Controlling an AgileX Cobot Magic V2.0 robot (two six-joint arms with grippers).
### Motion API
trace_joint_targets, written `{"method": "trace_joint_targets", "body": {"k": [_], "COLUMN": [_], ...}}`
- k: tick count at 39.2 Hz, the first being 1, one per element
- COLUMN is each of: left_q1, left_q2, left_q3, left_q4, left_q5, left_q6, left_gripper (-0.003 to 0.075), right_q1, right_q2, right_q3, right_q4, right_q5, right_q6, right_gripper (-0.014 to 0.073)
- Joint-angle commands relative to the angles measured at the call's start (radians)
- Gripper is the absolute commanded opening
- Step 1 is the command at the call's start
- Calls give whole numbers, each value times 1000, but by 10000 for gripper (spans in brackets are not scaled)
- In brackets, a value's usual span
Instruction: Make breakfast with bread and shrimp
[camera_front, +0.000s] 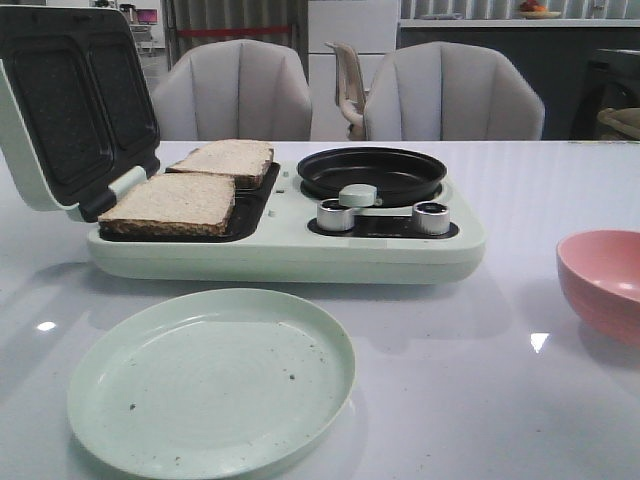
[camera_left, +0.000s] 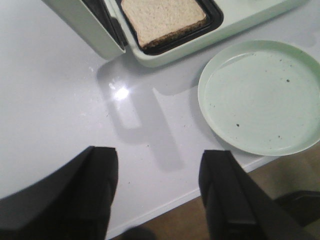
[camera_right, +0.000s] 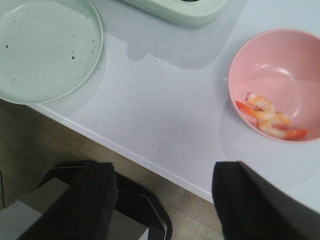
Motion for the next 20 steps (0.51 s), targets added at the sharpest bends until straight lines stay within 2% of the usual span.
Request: {"method": "trace_joint_targets", "body": {"k": [1, 7, 11, 17, 20], "left_q1": [35, 163, 278, 452, 539], "left_q2": [95, 251, 341, 434, 478], "left_q3": [-74, -116, -149, -208, -249], "left_q4": [10, 8, -36, -210, -320], "left_q5": [8, -16, -37, -113, -132], "left_q6": [-1, 10, 82, 204, 278], "left_gripper": [359, 286, 207, 94, 100], "right_q1": [3, 3, 3, 3, 3], "right_q2": [-8, -8, -8, -8, -8], "right_q3": [-28, -28, -28, -28, -28], "right_q4": [-8, -8, -8, -8, -8], "right_q5": [-55, -55, -55, -55, -55], "right_q6": [0, 0, 0, 0, 0], "right_gripper": [525, 525, 525, 525, 525]}}
